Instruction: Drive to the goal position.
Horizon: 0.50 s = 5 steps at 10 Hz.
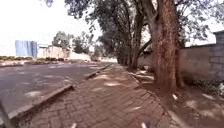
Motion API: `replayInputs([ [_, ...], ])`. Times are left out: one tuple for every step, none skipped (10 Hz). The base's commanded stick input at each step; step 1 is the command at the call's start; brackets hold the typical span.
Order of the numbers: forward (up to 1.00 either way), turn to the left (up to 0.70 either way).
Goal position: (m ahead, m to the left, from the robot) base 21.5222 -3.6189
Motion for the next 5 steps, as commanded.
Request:
replayInputs([
  [0.5, 0.0],
  [0.5, 0.0],
  [0.5, 0.0],
  [0.5, 0.0],
  [0.5, 0.0],
])
